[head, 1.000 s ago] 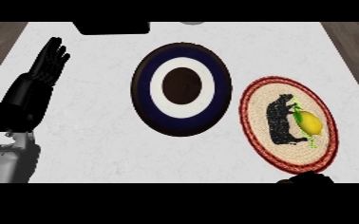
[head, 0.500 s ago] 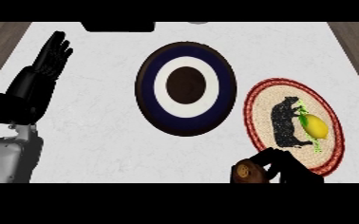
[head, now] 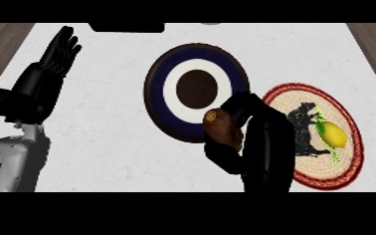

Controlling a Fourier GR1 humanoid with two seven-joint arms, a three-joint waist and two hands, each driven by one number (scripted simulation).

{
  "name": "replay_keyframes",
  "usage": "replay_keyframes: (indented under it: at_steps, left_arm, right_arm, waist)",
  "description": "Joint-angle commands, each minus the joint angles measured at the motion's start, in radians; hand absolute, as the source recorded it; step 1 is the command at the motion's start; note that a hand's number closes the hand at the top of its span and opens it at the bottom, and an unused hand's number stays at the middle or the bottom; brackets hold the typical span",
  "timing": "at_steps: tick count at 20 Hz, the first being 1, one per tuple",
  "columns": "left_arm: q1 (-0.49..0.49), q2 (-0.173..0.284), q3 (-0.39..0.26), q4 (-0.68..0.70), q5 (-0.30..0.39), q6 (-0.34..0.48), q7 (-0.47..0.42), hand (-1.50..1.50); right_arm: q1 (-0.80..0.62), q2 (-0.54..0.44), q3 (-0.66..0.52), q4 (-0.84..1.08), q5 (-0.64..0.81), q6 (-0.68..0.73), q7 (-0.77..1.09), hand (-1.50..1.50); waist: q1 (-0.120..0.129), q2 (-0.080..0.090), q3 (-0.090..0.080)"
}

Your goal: Pick the sweet potato from the placemat and place it in the plate

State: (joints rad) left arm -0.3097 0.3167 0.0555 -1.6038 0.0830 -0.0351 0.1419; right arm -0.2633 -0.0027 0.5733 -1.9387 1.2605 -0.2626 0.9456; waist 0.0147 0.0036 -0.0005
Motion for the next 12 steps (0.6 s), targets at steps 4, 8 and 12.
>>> replay_keyframes:
  at_steps: [4,8,12]
  left_arm:
    - [0.015,0.006,0.015,-0.003,-0.006,-0.021,-0.015,0.0]
    - [0.042,0.016,0.032,-0.062,0.023,-0.043,0.025,0.0]
    - [0.019,-0.011,0.025,0.028,0.006,-0.048,-0.054,0.0]
  right_arm:
    - [-0.366,0.003,-0.065,0.381,-0.131,-0.111,0.147,1.5]
    - [-0.41,0.003,-0.153,0.606,-0.188,-0.18,0.014,1.5]
    - [-0.566,0.003,-0.142,0.858,-0.286,-0.228,0.003,1.5]
  waist:
    - [0.009,0.0,0.0]
    - [0.007,0.0,0.001]
    - [0.016,0.005,0.0]
